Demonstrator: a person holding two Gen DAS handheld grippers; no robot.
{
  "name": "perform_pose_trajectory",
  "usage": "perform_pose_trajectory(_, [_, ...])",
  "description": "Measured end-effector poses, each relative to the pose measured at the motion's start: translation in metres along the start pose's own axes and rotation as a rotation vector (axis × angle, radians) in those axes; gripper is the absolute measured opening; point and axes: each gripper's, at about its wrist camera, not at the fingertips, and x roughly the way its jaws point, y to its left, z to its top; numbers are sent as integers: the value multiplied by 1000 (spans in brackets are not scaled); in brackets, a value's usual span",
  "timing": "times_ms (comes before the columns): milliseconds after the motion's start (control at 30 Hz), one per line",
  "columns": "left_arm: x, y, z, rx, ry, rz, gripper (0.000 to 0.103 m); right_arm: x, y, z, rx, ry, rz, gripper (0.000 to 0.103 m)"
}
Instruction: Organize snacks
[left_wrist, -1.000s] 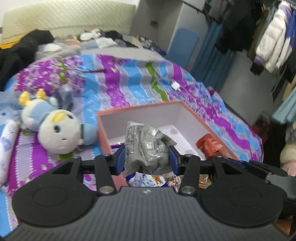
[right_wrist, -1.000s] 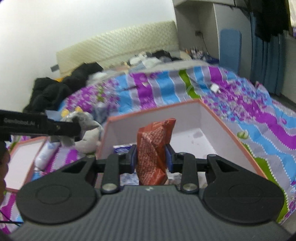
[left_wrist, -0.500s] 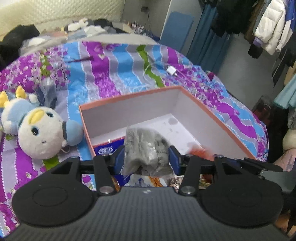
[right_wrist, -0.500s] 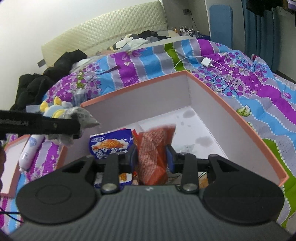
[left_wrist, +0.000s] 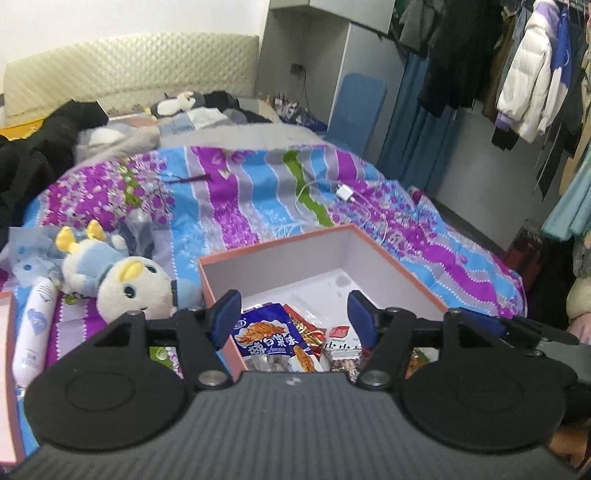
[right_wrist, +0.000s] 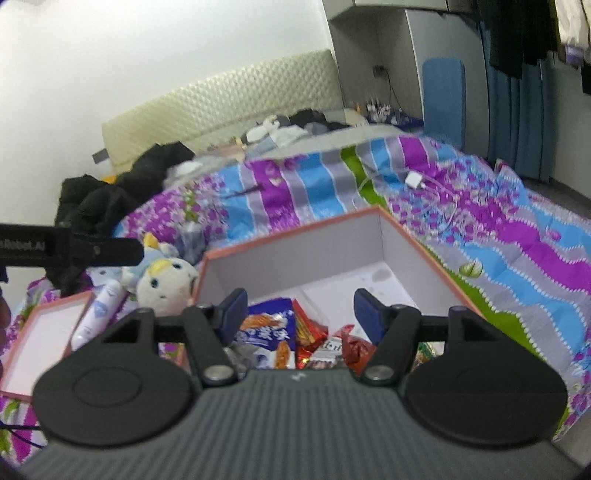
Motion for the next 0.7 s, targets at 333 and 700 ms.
perform_pose_trajectory(333, [-98,-19,-11,11,-95,-10,69,-78,26,7,-25,-96,7,67])
perform_pose_trajectory(700, [-175,-38,-61,43,-140,46,69,-142,51,-13,-65,-138,-4,67])
